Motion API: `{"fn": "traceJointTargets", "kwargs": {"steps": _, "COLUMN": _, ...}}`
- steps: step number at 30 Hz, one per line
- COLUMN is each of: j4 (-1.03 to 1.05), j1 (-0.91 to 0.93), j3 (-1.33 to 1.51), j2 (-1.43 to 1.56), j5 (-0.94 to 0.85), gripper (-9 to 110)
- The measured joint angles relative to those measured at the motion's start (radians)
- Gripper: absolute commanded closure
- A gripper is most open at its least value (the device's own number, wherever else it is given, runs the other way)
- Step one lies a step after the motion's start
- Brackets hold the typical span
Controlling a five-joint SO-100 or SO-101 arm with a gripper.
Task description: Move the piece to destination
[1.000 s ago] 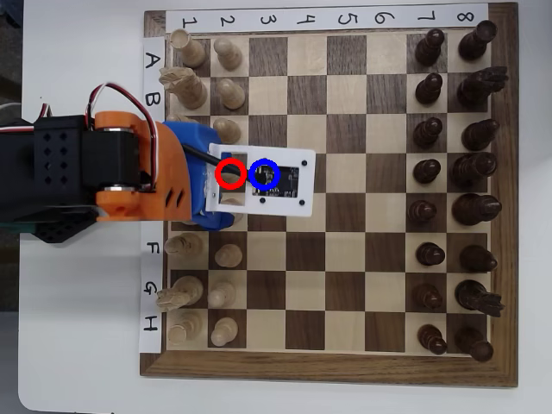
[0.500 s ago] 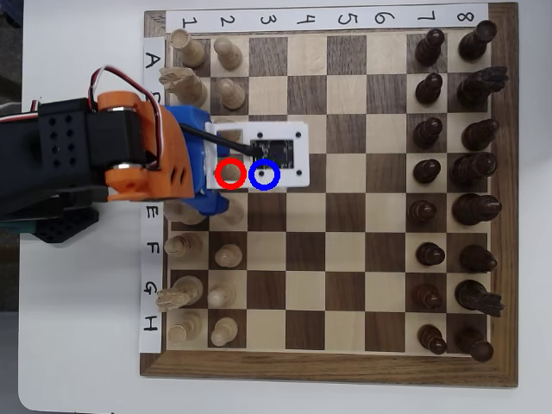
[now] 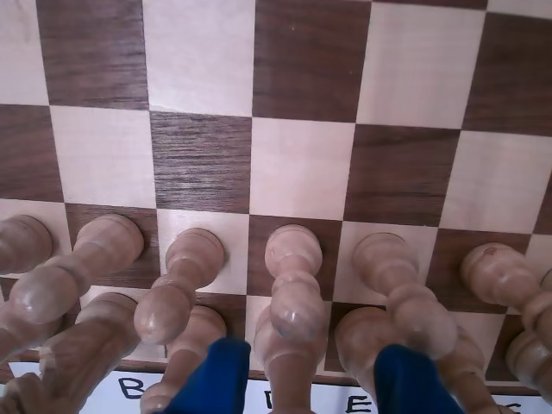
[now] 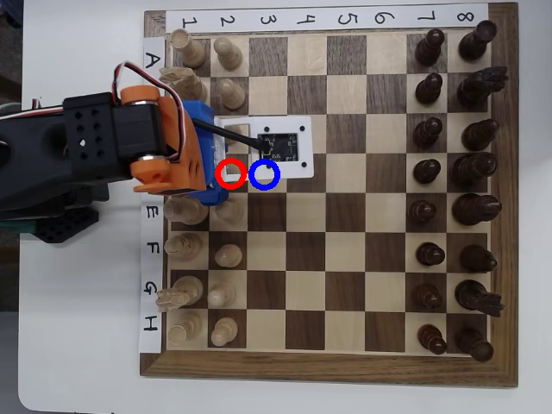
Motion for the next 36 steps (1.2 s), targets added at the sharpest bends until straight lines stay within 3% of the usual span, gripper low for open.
{"fn": "traceJointTargets", "kwargs": {"steps": 36, "j4": -0.176, "j1": 0.009, "j3": 0.114, "j2": -0.031, "j5": 0.000, "gripper": 86}}
